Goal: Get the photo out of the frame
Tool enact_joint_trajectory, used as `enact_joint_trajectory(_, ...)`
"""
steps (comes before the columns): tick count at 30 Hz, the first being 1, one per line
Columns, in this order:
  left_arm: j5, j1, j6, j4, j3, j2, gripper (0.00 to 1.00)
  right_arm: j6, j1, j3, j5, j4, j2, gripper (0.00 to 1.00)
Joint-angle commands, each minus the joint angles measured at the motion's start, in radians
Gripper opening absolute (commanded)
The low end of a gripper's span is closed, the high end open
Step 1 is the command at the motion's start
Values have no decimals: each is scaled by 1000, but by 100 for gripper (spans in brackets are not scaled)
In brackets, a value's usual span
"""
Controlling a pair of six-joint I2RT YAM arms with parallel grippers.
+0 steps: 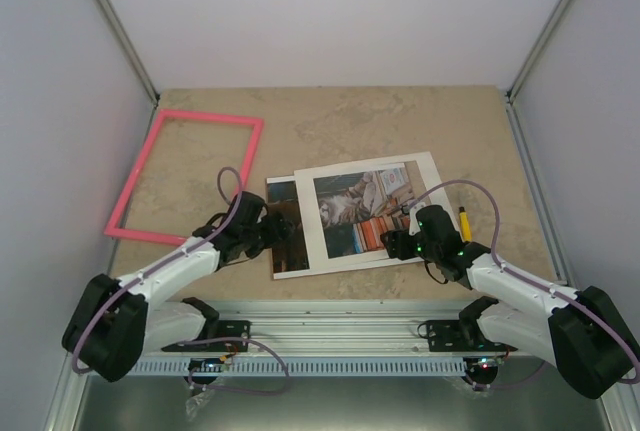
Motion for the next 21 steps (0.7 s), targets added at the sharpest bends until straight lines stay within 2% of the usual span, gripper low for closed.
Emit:
enact_joint_trajectory(1, -12, 3, -29, -69, -22, -102, 90, -16, 6, -9, -3, 23, -1, 76)
enact_joint_trajectory(9, 65, 1, -84, -171, -123, -340, 89, -16, 6, -4, -1, 25, 13, 76)
enact_joint_trajectory(15, 164, -2, -71, -159, -170, -351, 87, -13, 7, -6, 5, 22, 11, 76)
enact_joint_trajectory(21, 174, -9, -70, -163, -180, -368, 83, -15, 7, -2, 2, 22, 21, 76)
